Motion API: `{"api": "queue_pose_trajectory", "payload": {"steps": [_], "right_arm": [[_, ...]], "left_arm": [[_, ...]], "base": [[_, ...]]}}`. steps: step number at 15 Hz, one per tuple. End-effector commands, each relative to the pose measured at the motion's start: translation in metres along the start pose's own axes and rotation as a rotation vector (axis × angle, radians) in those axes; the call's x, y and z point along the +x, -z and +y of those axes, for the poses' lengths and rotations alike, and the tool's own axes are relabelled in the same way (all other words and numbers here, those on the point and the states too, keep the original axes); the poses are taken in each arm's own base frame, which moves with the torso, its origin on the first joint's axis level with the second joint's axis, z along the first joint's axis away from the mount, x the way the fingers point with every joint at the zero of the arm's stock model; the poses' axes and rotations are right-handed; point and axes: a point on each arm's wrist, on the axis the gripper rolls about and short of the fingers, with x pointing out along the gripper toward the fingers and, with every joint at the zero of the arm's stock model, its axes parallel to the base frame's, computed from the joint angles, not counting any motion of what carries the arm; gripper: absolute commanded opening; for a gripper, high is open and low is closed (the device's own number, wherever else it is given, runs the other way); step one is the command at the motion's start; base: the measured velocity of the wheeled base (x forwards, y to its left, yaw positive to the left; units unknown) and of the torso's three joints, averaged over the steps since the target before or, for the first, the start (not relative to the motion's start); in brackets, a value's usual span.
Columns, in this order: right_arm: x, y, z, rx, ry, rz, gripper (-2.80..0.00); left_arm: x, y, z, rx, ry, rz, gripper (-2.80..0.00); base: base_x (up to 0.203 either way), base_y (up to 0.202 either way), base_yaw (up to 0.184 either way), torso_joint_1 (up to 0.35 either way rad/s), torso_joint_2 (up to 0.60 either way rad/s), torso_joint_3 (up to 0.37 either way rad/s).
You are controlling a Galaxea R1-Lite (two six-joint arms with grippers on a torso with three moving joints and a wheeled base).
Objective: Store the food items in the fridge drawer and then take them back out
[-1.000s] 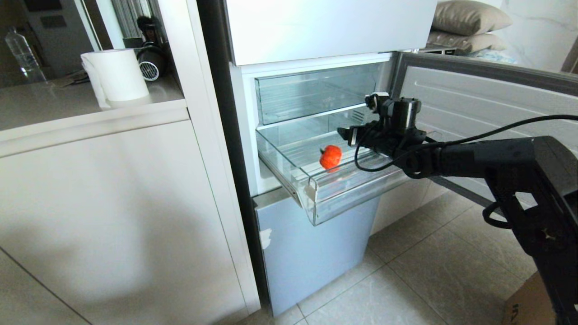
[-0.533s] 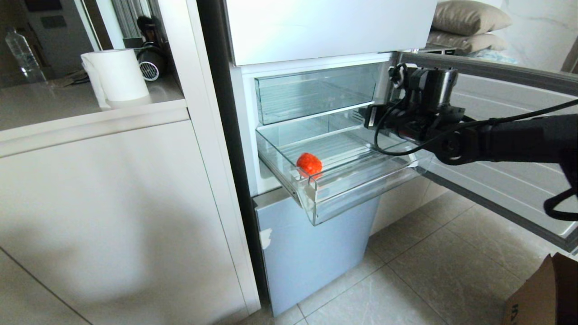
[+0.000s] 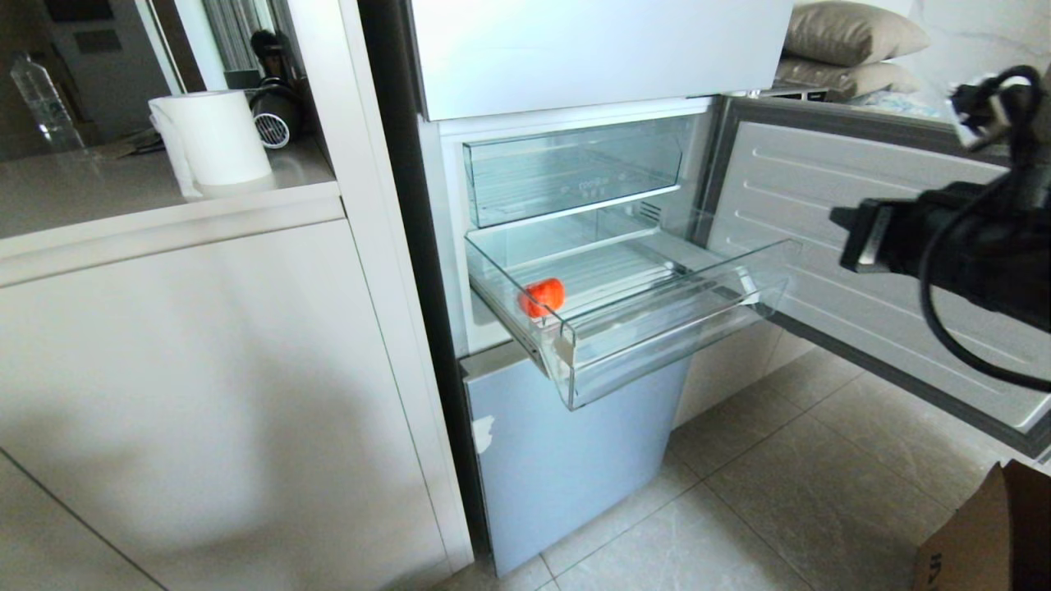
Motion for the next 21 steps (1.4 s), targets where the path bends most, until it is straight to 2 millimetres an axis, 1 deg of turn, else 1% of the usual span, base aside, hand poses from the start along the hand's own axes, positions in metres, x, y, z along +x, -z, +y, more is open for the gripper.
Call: {"api": "queue_pose_trajectory", "payload": {"steps": [1,3,4,6,8,9,11,13,15,17,21], "right_arm": [[-0.082,-0.003,-0.025,0.034,0.146,-0.111,-2.8],[-0.109,0.009,-0.047,0.045,0.321,-0.136,-2.8],[-0.117,0.016,-0.057,0.052,0.401,-0.14,-2.8],[-0.127,0.028,-0.077,0.09,0.551,-0.148,-2.8],[-0.132,0.035,-0.099,0.129,0.689,-0.149,-2.8],[-0.136,0.038,-0.112,0.147,0.753,-0.147,0.0],[-0.146,0.041,-0.137,0.185,0.844,-0.147,0.0],[-0.161,0.039,-0.163,0.228,0.921,-0.157,0.0],[-0.171,0.041,-0.189,0.281,0.95,-0.139,0.0],[-0.167,0.048,-0.222,0.348,0.962,-0.09,0.0],[-0.149,0.064,-0.282,0.386,0.961,-0.037,0.0]], "left_arm": [[0.0,0.0,0.0,0.0,0.0,0.003,-2.8],[0.0,0.0,0.0,0.0,0.0,0.003,-2.8],[0.0,0.0,0.0,0.0,0.0,0.001,-2.8],[0.0,0.0,0.0,0.0,0.0,0.003,-2.8],[0.0,0.0,0.0,0.0,0.0,0.003,-2.8],[0.0,0.0,0.0,0.0,0.0,0.003,-2.8],[0.0,0.0,0.0,0.0,0.0,0.003,-2.8],[0.0,0.0,0.0,0.0,0.0,0.003,-2.8],[0.0,0.0,0.0,0.0,0.0,0.003,-2.8],[0.0,0.0,0.0,0.0,0.0,0.003,-2.8],[0.0,0.0,0.0,0.0,0.0,0.003,-2.8]], "base": [[0.0,0.0,0.0,0.0,0.0,0.0],[0.0,0.0,0.0,0.0,0.0,0.0],[0.0,0.0,0.0,0.0,0.0,0.0],[0.0,0.0,0.0,0.0,0.0,0.0],[0.0,0.0,0.0,0.0,0.0,0.0],[0.0,0.0,0.0,0.0,0.0,0.0],[0.0,0.0,0.0,0.0,0.0,0.0],[0.0,0.0,0.0,0.0,0.0,0.0],[0.0,0.0,0.0,0.0,0.0,0.0],[0.0,0.0,0.0,0.0,0.0,0.0],[0.0,0.0,0.0,0.0,0.0,0.0]]}}
